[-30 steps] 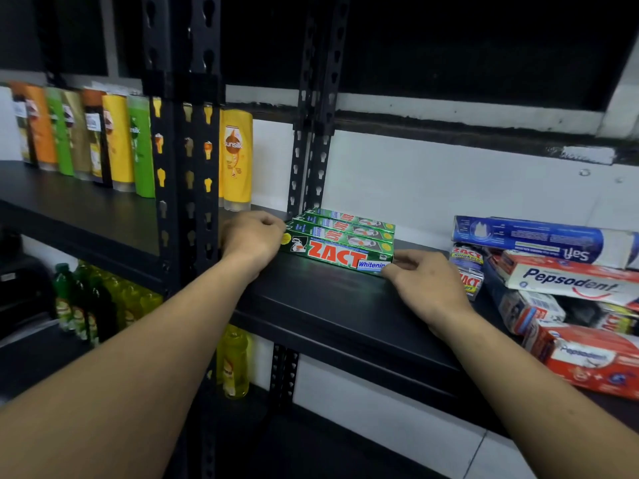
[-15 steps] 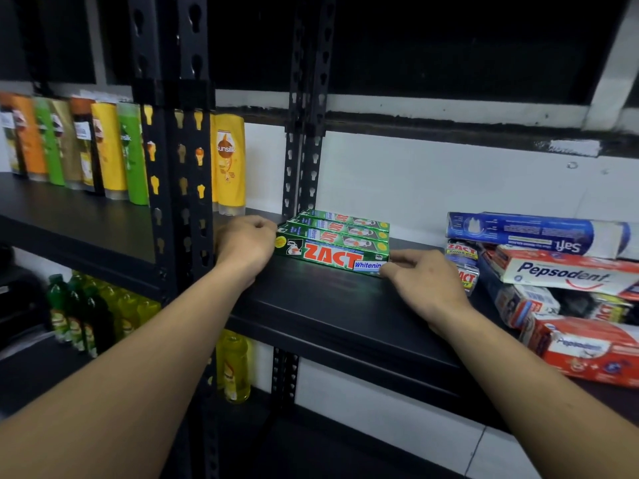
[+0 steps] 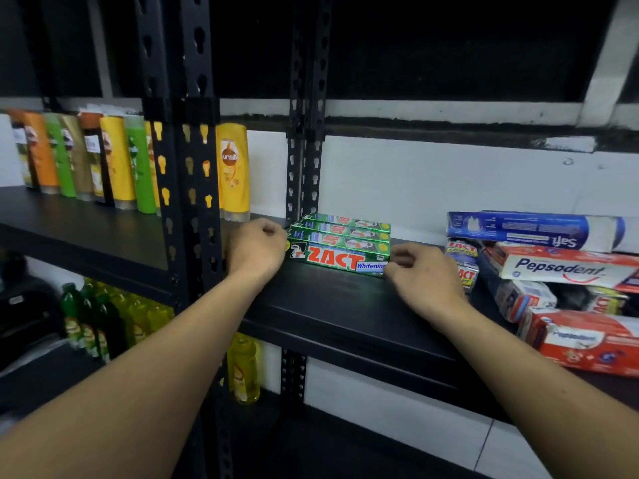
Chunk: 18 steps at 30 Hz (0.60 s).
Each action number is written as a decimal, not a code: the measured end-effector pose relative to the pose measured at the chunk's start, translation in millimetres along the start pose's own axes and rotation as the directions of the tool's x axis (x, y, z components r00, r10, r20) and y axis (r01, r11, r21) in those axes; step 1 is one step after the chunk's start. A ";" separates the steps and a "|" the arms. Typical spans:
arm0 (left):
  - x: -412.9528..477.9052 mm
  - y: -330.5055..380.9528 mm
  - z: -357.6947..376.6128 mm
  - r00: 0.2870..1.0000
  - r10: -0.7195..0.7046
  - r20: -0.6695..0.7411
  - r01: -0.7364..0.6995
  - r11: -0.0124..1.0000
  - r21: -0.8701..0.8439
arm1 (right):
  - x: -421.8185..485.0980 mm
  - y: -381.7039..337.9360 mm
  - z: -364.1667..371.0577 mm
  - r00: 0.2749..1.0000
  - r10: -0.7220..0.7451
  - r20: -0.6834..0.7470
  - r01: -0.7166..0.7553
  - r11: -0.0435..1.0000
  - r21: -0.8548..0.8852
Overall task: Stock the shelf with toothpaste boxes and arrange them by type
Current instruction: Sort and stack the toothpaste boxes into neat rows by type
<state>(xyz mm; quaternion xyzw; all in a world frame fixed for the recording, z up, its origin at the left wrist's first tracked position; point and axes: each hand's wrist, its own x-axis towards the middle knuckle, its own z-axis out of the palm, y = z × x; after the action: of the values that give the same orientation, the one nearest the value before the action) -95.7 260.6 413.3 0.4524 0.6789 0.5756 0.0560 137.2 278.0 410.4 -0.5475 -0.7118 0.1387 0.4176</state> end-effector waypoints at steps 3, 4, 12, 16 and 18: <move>-5.2 6.1 -2.4 0.969 0.245 -0.038 -0.239 0.964 0.121 | -3.6 -7.2 -21.6 0.999 -0.046 0.009 0.047 0.999 -0.010; -7.4 10.7 -1.0 0.947 0.318 -0.036 -0.308 0.936 0.168 | -3.1 -9.9 -36.5 0.998 -0.066 0.003 0.066 0.998 -0.012; -54.8 122.5 46.3 0.787 0.552 0.275 -0.596 0.797 0.104 | -16.5 5.9 -197.3 0.978 -0.195 -0.078 0.162 0.937 -0.308; -104.7 201.6 82.0 0.662 0.608 0.438 -0.688 0.725 0.035 | -34.7 34.3 -270.3 0.986 -0.103 -0.129 0.051 0.933 -0.357; -135.9 235.7 98.8 0.568 0.654 0.500 -0.759 0.651 0.010 | -43.9 50.6 -302.6 0.977 -0.062 -0.202 -0.016 0.932 -0.363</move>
<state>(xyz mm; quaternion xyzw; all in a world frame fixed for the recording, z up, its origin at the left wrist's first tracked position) 172.3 223.6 516.3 0.8108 0.4661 0.3459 -0.0750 399.0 178.4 543.3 -0.6184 -0.6833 -0.0585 0.3837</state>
